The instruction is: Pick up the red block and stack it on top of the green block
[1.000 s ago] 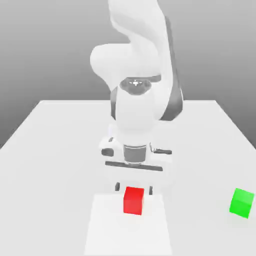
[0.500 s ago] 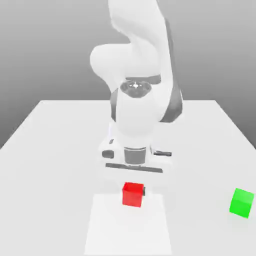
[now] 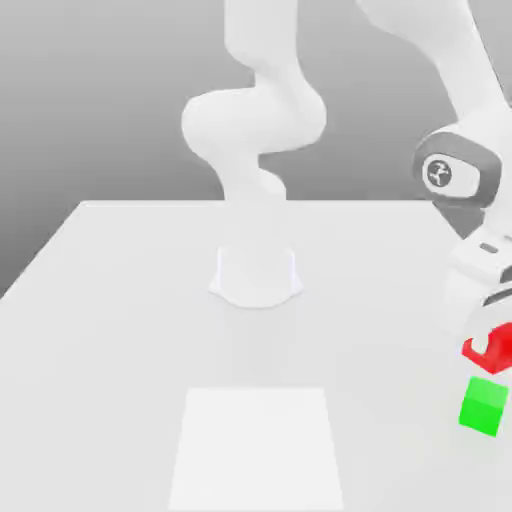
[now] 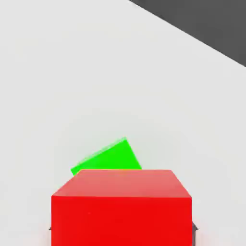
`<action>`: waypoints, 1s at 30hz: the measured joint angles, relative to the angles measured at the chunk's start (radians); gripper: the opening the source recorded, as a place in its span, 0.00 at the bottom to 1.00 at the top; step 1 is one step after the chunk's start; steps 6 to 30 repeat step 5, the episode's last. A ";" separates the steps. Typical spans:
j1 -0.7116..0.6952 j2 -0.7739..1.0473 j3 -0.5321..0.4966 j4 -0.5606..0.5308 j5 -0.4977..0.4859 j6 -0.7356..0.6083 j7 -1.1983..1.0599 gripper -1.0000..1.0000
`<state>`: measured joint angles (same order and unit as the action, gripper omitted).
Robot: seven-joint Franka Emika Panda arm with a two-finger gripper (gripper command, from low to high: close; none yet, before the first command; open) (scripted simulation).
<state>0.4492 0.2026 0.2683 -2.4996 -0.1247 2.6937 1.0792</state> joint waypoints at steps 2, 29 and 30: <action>0.020 0.062 -0.025 0.005 -0.040 0.054 0.029 1.00; 0.020 0.062 -0.025 0.005 -0.040 0.054 0.029 1.00; 0.020 0.062 -0.025 0.005 -0.040 0.054 0.029 1.00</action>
